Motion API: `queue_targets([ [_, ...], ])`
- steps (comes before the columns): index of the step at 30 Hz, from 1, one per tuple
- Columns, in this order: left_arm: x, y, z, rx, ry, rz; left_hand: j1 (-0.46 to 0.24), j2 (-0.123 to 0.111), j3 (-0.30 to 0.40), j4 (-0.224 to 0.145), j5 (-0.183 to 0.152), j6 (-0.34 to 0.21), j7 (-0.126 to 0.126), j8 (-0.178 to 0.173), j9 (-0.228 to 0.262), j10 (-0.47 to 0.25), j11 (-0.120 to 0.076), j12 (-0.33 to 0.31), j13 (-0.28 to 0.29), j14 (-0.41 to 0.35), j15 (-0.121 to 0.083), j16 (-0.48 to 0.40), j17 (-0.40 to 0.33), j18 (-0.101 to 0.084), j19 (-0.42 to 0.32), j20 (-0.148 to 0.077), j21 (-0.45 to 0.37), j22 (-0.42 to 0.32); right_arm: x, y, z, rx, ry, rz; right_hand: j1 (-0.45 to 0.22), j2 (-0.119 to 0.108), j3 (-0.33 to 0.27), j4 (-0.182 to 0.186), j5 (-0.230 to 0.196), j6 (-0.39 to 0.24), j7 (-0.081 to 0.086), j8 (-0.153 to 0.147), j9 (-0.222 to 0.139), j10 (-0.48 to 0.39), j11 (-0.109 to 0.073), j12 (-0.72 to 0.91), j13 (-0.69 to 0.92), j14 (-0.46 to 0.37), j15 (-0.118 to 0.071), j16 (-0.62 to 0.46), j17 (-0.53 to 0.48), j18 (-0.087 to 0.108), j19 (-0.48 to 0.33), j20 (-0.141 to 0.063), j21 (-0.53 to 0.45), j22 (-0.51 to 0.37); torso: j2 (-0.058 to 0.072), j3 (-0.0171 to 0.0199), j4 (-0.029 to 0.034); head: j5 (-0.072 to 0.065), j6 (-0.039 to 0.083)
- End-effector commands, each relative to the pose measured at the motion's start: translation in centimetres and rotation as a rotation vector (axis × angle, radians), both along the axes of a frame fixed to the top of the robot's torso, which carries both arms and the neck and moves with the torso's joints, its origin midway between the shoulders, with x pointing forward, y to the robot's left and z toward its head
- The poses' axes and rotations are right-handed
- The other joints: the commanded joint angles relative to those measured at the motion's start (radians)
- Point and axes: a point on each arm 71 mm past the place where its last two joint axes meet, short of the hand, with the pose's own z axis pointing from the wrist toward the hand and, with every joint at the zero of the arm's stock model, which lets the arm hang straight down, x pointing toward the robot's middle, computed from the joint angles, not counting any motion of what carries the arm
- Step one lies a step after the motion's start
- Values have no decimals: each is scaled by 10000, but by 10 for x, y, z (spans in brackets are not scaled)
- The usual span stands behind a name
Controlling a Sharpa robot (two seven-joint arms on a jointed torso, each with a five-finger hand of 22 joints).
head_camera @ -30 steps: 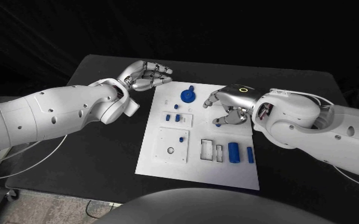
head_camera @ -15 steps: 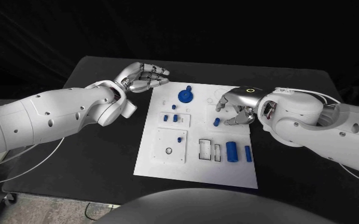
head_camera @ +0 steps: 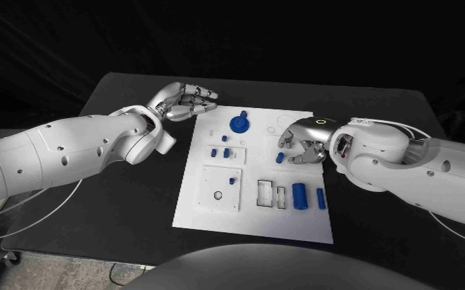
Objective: Assemble the parts on the task board
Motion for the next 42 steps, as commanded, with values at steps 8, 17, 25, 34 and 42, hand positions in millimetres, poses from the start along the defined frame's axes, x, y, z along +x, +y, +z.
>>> queue_targets([
  [8, -1, -2, -1, -95, 124, -140, 88, 16, -76, 10, 69, -66, 29, 25, -15, 23, 73, 32, -6, 69, -14, 40, -10, -69, 61, -2, 68, -17, -3, 8, -3, 978, 23, 521, 154, 34, 318, -127, 177, 152, 213, 11, -13, 583, -51, -109, -293, -5, -25, -63, -144, -14, 49, -33, -82, 163, 3, -11, -5, -33, 2],
  [17, -1, -3, -2, -97, 169, -166, 96, 18, -79, 8, 74, -67, 29, 25, -16, 22, 75, 33, -6, 69, -14, 42, -10, -70, 62, -2, 69, -19, -4, 11, -8, 965, 260, 648, 168, 0, 621, -200, 122, 506, 224, 183, 69, 1109, -79, -322, -579, -40, -45, -66, -191, -14, 23, -48, -133, 243, -2, -4, 7, -35, 2],
  [25, -1, -2, -3, -87, 200, -152, 125, 22, -89, 3, 81, -64, 41, 28, -20, 22, 73, 38, -5, 72, -12, 48, -10, -73, 67, -3, 72, -26, -5, 13, -10, 939, 359, 719, 204, -24, 907, -288, 83, 983, 195, 425, 214, 1651, -152, -534, -833, -44, -97, -44, -215, -12, 38, -87, -135, 332, -1, 0, -2, -19, 2],
  [34, -2, -3, -4, -87, 256, -182, 164, 44, -110, 6, 85, -29, 89, 49, -20, 28, 64, 51, -4, 78, -9, 61, -11, -79, 76, -4, 78, -41, -4, 10, -8, 1139, 0, 676, 835, 70, 1620, -918, 610, 1369, 280, 658, 479, 2372, -266, -621, -971, -149, -235, -137, -317, -7, -18, -259, -94, 555, -4, -2, -2, 18, 2],
  [42, -2, -3, -5, -69, 347, -195, 186, 70, -140, 16, 82, 26, 133, 77, -15, 45, 82, 71, -1, 78, -7, 71, -13, -85, 83, -7, 83, -57, -6, 8, 2, 1673, -587, 835, 819, 179, 1765, -1184, 234, 1755, 197, 1011, 798, 2881, -392, -453, -888, -180, -323, -247, -449, 6, -102, -327, -48, 606, 4, -4, -1, 67, 2],
])
